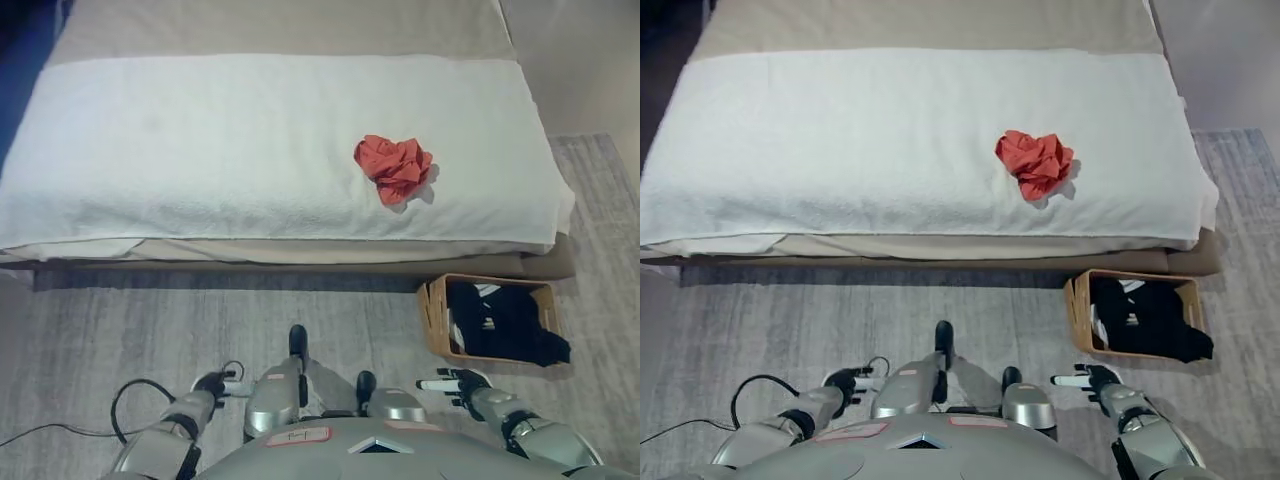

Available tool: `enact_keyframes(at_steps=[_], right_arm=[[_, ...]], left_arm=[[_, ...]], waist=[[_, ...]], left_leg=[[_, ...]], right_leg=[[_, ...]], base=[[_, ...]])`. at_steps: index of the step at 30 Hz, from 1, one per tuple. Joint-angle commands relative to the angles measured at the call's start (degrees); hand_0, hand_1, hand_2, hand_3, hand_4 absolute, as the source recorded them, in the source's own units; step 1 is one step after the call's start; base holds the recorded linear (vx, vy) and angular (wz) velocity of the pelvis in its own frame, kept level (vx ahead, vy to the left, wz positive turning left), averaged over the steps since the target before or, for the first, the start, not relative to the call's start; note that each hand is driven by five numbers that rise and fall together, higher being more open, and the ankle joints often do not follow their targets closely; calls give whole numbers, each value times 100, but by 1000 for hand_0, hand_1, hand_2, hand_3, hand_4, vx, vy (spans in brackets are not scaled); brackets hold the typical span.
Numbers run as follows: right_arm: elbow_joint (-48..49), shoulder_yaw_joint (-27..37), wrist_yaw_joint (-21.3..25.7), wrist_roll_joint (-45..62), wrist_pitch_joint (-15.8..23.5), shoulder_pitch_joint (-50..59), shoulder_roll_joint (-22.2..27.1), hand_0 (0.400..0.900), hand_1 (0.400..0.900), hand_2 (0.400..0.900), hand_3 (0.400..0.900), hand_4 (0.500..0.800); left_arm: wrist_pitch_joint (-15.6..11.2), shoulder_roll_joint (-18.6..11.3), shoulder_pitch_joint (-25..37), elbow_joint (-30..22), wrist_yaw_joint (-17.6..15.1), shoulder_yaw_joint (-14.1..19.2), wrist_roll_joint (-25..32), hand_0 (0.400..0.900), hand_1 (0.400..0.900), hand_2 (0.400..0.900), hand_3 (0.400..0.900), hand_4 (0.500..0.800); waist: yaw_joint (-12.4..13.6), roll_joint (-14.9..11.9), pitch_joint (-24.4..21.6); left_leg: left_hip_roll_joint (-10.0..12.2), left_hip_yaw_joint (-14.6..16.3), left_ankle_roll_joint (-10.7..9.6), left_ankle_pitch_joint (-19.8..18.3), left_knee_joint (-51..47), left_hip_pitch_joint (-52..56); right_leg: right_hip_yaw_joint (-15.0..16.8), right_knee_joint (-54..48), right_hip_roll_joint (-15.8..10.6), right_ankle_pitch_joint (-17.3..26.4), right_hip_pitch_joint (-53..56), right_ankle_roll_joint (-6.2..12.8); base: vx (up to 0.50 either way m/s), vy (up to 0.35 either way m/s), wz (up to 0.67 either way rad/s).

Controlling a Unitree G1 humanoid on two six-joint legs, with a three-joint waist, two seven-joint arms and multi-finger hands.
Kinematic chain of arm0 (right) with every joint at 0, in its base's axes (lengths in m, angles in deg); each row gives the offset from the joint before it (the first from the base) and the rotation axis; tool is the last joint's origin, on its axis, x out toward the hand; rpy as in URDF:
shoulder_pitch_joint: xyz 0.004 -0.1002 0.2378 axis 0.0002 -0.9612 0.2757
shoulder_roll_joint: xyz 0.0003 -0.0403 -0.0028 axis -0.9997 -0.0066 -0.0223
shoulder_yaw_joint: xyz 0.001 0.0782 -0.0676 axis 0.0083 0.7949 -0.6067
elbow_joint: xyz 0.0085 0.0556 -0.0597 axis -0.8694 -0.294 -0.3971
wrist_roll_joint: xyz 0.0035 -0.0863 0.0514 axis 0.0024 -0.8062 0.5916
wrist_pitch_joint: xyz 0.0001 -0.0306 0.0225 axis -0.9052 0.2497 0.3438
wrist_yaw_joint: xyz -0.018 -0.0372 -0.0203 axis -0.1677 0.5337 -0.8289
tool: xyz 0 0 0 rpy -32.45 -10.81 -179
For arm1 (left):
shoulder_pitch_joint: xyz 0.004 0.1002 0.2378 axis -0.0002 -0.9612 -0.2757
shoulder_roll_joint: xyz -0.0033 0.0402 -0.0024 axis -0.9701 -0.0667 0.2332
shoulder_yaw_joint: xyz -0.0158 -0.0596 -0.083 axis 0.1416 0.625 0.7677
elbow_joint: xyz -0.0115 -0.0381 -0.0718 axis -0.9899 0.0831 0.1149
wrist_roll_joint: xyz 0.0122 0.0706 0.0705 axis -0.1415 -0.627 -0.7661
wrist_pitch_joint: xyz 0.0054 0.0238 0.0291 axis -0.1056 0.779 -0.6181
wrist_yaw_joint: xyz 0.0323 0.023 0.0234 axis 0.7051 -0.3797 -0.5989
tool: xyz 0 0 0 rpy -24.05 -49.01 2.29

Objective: Put the clothes on the bed into the basket.

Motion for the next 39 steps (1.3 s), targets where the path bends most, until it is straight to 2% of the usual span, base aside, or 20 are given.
enact_keyframes(at_steps=[1, 2, 3, 8, 11, 12, 13, 15, 16, 17, 19, 21, 23, 24, 25, 27, 28, 33, 36, 39], right_arm=[[-53, -143, 18, 32, -19, -35, 283, 900, 900, 900, 900, 800], [-61, -124, 0, 51, -29, -24, 260, 900, 900, 900, 900, 800], [-60, -123, 1, 51, -30, -24, 258, 900, 900, 900, 900, 800], [-68, -132, -32, 91, -68, 97, 131, 900, 900, 900, 900, 800], [-16, -142, -68, 103, -74, 132, 48, 900, 900, 900, 900, 800], [-17, -142, -68, 103, -74, 133, 48, 900, 900, 900, 900, 800], [-15, -158, -55, 102, -75, 180, 22, 900, 900, 900, 900, 800], [43, -169, -70, 93, -72, 168, -10, 900, 900, 900, 900, 800], [60, -162, -75, 115, -65, 187, 7, 900, 900, 900, 900, 800], [60, -162, -75, 116, -65, 188, 6, 900, 900, 900, 900, 800], [86, -164, -63, 128, -66, 218, 30, 900, 900, 900, 900, 800], [100, -156, -49, 137, -53, 235, 45, 900, 900, 900, 900, 800], [132, -165, -30, 142, -43, 256, 83, 900, 900, 900, 900, 800], [132, -166, -30, 142, -43, 256, 84, 900, 900, 900, 900, 800], [207, -193, -9, 138, -37, 336, 133, 900, 900, 900, 900, 800], [226, -187, 6, 137, -35, 368, 167, 900, 900, 900, 900, 800], [307, -190, 25, 132, -29, 448, 244, 900, 900, 900, 900, 800], [618, -125, 65, 85, -2, 626, 429, 900, 900, 900, 900, 800], [764, -85, 96, 85, 14, 700, 557, 900, 900, 900, 900, 800], [1115, -54, 123, 21, 37, 779, 824, 900, 900, 900, 900, 800]], left_arm=[[-87, -157, 47, 25, -91, -19, 40, 900, 900, 900, 900, 800], [-86, -198, 115, 16, -99, -47, 44, 900, 900, 900, 900, 800], [-86, -199, 115, 16, -99, -47, 44, 900, 900, 900, 900, 800], [-90, -369, 297, -59, -108, -103, 96, 900, 900, 900, 900, 800], [-77, -486, 307, -62, -110, -98, 82, 900, 900, 900, 900, 800], [-77, -487, 308, -62, -110, -97, 82, 900, 900, 900, 900, 800], [-74, -512, 322, -59, -115, -99, 89, 900, 900, 900, 900, 800], [-55, -568, 322, -41, -119, -50, 84, 900, 900, 900, 900, 800], [-46, -610, 349, -42, -111, -26, 93, 900, 900, 900, 900, 800], [-45, -611, 349, -42, -111, -25, 93, 900, 900, 900, 900, 800], [-20, -598, 410, -38, -95, -49, 61, 900, 900, 900, 900, 800], [-31, -586, 425, -39, -83, -57, 57, 900, 900, 900, 900, 800], [-56, -552, 455, -39, -66, -92, 33, 900, 900, 900, 900, 800], [-56, -551, 455, -39, -66, -92, 33, 900, 900, 900, 900, 800], [-69, -535, 483, -36, -57, -118, 34, 900, 900, 900, 900, 800], [-71, -525, 491, -31, -57, -116, 36, 900, 900, 900, 900, 800], [-72, -533, 488, -3, -62, -101, 29, 900, 900, 900, 900, 800], [-55, -524, 414, 115, -52, 19, 8, 900, 900, 900, 900, 800], [-47, -480, 348, 170, -40, 48, -14, 900, 900, 900, 900, 800], [-75, -361, 260, 176, 7, 55, -16, 900, 900, 900, 900, 800]], waist=[[42, -53, -401], [32, -131, -451], [35, -136, -457], [85, -344, -658], [-1, -441, -675], [1, -444, -670], [-18, -459, -615], [-18, -469, -583], [-40, -447, -539], [-45, -455, -514], [-43, -443, -412], [-62, -428, -347], [-104, -454, -262], [-105, -450, -248], [-126, -454, -209], [-136, -464, -182], [-134, -482, -170], [-101, -517, -191], [-107, -517, -260], [-133, -377, -427]], left_leg=[[357, -635, -230, 41, 354, -965], [240, -577, -134, -110, 606, -1052], [236, -572, -131, -123, 626, -1065], [-24, -376, 98, -569, 1093, -1223], [-155, -417, 284, -718, 832, -830], [-157, -414, 285, -716, 827, -822], [-185, -410, 336, -746, 778, -685], [-229, -398, 375, -836, 622, -384], [-227, -478, 369, -833, 475, -162], [-236, -482, 369, -832, 463, -129], [-197, -526, 341, -931, 411, 101], [-200, -581, 325, -981, 428, 179], [-256, -691, 294, -1074, 464, 309], [-252, -694, 293, -1078, 463, 327], [-292, -747, 281, -1142, 486, 389], [-319, -770, 276, -1180, 509, 425], [-364, -840, 256, -1259, 537, 472], [-342, -927, 128, -1462, 575, 680], [-341, -979, 76, -1507, 535, 739], [-151, -1003, -24, -1501, 375, 876]], right_leg=[[268, 344, 375, -643, 178, 15], [308, 432, 231, -636, 163, 117], [311, 433, 225, -639, 157, 120], [432, 1243, -25, -389, -331, 402], [395, 2364, -6, 424, -820, 483], [398, 2370, -8, 420, -818, 484], [278, 2703, -1, 626, -911, 502], [-45, 2995, -39, 659, -1035, 508], [-89, 2946, 169, 524, -1307, 446], [-93, 2958, 159, 508, -1282, 446], [-467, 2459, 7, 229, -1428, 342], [-465, 2218, 4, 154, -1459, 327], [-233, 1509, -51, 317, -1560, 391], [-237, 1495, -46, 321, -1536, 390], [-37, 1196, -134, 562, -1679, 469], [19, 1098, -175, 674, -1690, 504], [175, 864, -249, 869, -1781, 570], [-94, 503, -517, 1256, -1791, 693], [-27, 427, -503, 1177, -1655, 687], [-111, 417, -433, 1031, -1526, 624]], base=[[233, 287, -24], [172, 217, -18], [163, 220, -19], [177, 249, -27], [203, 304, -6], [150, 273, 1], [100, 186, -1], [206, 269, 6], [184, 180, 14], [178, 150, 23], [166, 89, 33], [146, 25, 47], [160, -7, 54], [124, -28, 40], [126, -31, 34], [131, -50, 35], [93, -56, 27], [183, -164, 31], [167, -185, 22], [188, -243, 11]])
